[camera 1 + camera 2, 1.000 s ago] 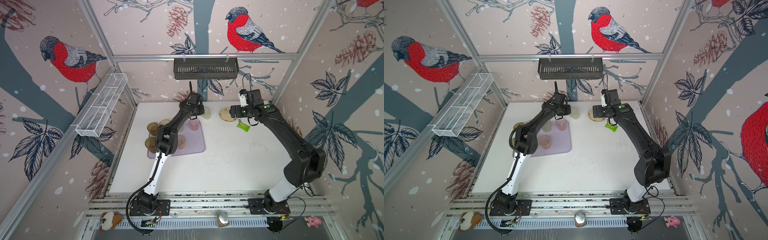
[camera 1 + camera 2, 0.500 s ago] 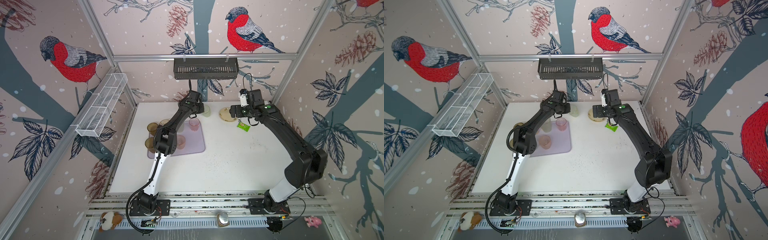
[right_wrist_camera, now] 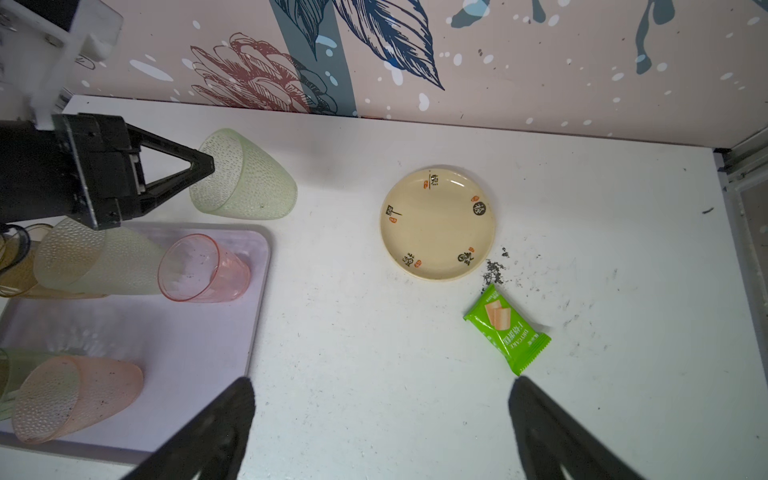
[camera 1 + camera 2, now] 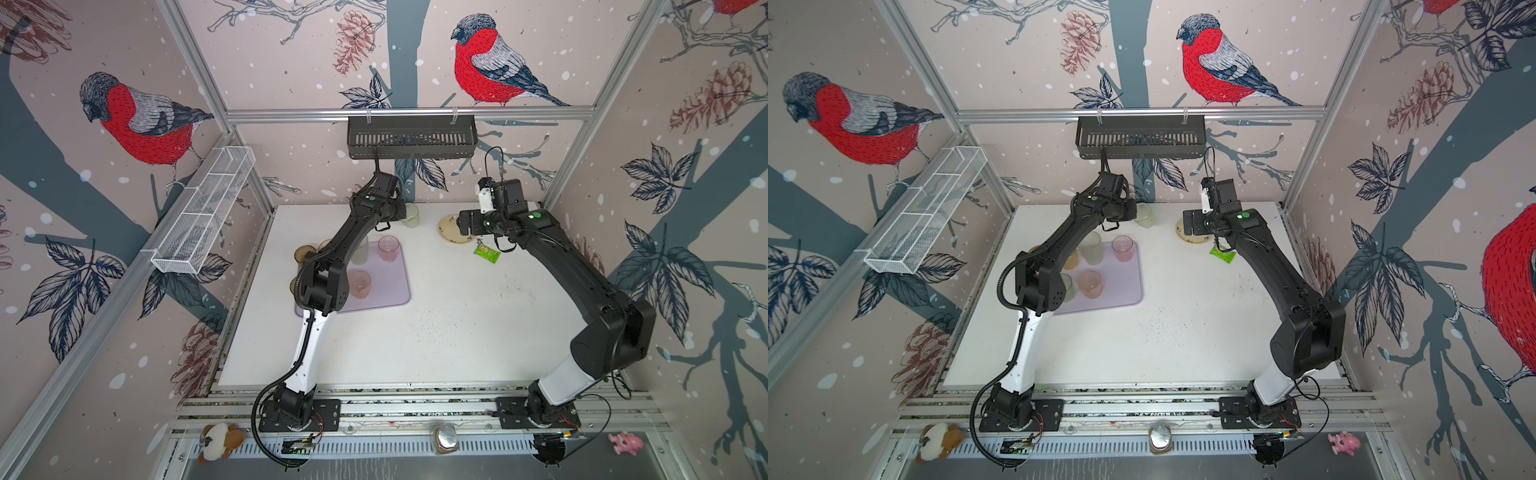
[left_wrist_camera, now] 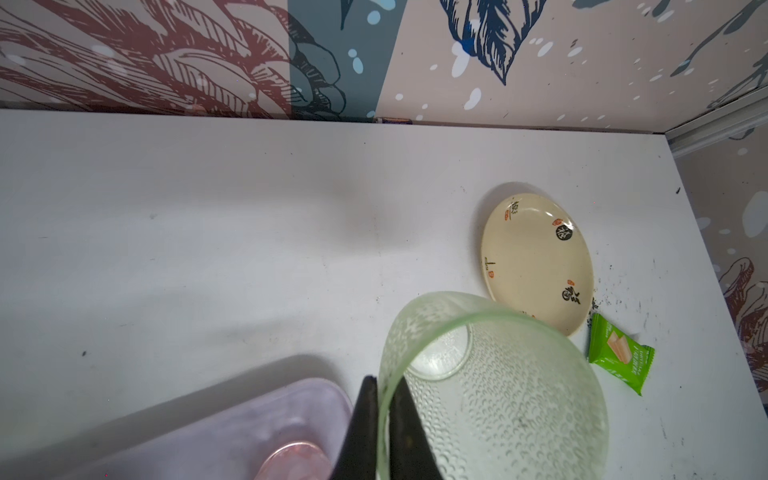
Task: Place the glasses into the tray
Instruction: 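Lift the light green cup and carry it toward the tray, left gripper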
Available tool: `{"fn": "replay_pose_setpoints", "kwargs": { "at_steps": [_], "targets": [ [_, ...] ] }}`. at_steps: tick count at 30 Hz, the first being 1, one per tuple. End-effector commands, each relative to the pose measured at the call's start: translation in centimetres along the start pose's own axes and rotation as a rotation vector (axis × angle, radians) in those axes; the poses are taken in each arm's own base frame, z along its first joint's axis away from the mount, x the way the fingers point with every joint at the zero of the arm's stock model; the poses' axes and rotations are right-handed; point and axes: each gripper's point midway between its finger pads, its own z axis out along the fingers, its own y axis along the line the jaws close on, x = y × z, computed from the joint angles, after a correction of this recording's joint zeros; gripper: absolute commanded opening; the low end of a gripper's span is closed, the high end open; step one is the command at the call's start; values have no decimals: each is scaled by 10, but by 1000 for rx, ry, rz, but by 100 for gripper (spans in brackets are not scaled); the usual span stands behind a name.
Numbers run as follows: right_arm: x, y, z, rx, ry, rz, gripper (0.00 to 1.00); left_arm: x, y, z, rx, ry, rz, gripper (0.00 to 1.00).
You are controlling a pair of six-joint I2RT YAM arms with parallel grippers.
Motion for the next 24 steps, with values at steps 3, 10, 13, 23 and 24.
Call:
{"fn": "replay_pose_setpoints", "kwargs": {
  "at_steps": [3,10,13,23,24],
  "targets": [
    [-12,6,0,-12,-49,7,96,-4,0,-21,-19,-19,8,0],
    [-15,15,-1,-29,-65,0,96,8,-6,-42,-24,-2,9,0],
    [-15,18,-1,-34,-70,2,96,14,-12,-52,-14,5,12,0],
    [-13,30,3,-51,-83,14,97,44,-31,-87,-14,89,16,0],
    [-13,30,3,-48,-87,16,97,48,-32,-90,-18,99,21,0]
  ]
}}
